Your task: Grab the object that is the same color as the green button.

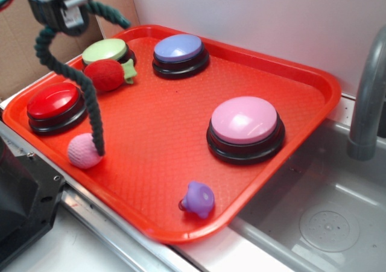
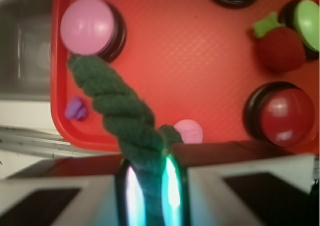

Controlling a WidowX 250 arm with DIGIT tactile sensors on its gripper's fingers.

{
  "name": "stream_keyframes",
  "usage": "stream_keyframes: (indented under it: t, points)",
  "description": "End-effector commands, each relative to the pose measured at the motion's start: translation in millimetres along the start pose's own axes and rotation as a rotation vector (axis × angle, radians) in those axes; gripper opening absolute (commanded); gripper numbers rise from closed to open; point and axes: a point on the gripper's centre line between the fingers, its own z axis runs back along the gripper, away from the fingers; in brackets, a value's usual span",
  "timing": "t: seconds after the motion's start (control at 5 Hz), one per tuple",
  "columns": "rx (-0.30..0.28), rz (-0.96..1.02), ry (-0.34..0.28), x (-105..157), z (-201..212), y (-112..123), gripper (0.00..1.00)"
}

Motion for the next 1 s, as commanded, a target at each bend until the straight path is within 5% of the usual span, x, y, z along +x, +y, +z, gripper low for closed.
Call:
stream_keyframes:
  t: [0.0,0.4,0.8]
  points:
    - [0.06,0.045,-0.078,24,27,29,0.0]
    - [0.154,-0.024,-0.122,48,34,10,0.0]
    - [0.149,-0.011,-0.143,46,31,8,0.0]
